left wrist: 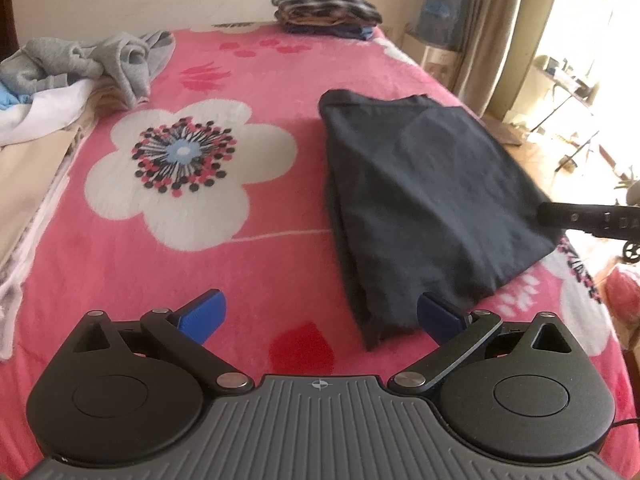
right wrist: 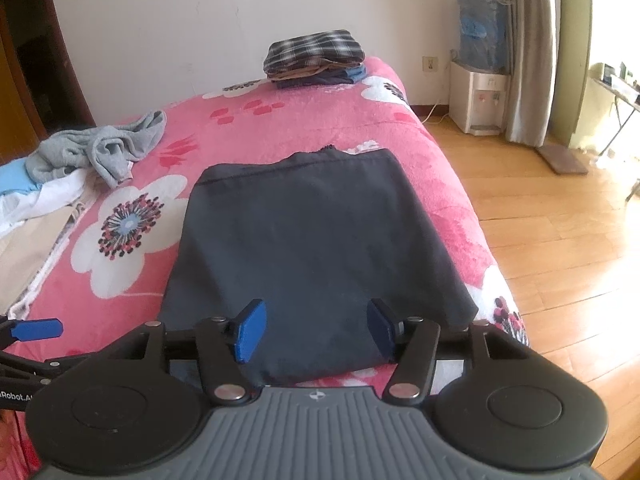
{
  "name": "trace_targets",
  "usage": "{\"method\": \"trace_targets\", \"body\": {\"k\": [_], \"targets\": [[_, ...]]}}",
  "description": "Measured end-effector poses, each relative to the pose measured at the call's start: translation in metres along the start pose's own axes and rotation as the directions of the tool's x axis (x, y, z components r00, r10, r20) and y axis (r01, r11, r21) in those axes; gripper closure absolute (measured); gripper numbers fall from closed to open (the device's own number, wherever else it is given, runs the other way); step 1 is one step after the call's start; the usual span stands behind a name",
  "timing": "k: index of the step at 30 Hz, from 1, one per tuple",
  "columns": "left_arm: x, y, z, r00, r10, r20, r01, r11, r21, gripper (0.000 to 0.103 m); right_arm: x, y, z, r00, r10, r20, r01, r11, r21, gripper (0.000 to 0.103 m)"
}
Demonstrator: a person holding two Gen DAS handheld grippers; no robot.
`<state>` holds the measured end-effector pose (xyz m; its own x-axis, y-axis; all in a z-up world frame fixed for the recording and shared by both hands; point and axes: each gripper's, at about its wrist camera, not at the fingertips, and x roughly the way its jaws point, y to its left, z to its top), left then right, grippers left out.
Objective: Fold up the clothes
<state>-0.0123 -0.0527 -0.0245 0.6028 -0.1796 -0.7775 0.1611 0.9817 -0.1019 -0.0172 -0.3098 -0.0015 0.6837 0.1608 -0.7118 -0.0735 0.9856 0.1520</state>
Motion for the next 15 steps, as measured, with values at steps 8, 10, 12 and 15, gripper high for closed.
{"method": "trace_targets", "body": {"k": [8, 10, 12, 15], "targets": [[0.006, -0.001, -0.002, 0.998, 0.056, -0.033, -0.056, 0.998, 0.007, 0.0, 0.003, 0.008, -0.001, 1.0, -0.031, 0.0, 0.031, 0.997, -0.065, 0.044], [0.007, -0.003, -0.002, 0.997, 0.064, -0.036, -0.064, 0.998, 0.017, 0.0, 0.004, 0.01, -0.002, 0.999, -0.041, 0.001, 0.041, 0.996, -0.084, 0.043], [0.009, -0.005, -0.003, 0.996, 0.075, -0.041, -0.074, 0.997, 0.025, 0.0, 0.004, 0.012, -0.002, 0.999, -0.048, 0.001, 0.047, 0.994, -0.101, 0.044], [0.011, -0.005, -0.003, 0.995, 0.083, -0.055, -0.082, 0.996, 0.021, 0.0, 0.004, 0.014, -0.003, 0.999, -0.052, 0.001, 0.052, 0.992, -0.117, 0.043]]}}
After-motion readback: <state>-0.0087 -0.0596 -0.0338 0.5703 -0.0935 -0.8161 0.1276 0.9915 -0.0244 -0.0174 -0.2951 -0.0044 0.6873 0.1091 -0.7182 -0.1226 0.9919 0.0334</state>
